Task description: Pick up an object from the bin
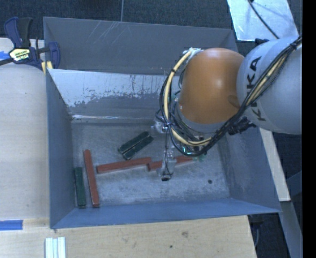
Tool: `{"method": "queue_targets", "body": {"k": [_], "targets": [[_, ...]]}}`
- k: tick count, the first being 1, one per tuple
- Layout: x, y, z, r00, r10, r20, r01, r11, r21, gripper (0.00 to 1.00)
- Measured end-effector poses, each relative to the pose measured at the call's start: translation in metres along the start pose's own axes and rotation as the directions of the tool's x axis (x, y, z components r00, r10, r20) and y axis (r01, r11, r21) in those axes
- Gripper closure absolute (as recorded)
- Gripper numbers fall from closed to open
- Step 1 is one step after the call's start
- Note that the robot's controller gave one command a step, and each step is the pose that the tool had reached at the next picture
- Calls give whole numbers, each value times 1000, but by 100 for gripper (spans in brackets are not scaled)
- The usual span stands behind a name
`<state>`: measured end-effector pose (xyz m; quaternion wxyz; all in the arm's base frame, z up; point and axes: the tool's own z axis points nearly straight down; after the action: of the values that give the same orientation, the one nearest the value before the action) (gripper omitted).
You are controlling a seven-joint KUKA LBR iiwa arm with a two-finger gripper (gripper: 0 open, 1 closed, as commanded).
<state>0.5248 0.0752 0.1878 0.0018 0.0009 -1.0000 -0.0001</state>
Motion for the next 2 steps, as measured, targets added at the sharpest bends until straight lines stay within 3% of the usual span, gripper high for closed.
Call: {"method": "queue_targets", "body": {"k": [1, 2], "targets": [[-10, 36, 119, 994, -108, 11, 108, 994, 0, 0], [-13, 36, 112, 994, -105, 21, 105, 994, -2, 100]]}}
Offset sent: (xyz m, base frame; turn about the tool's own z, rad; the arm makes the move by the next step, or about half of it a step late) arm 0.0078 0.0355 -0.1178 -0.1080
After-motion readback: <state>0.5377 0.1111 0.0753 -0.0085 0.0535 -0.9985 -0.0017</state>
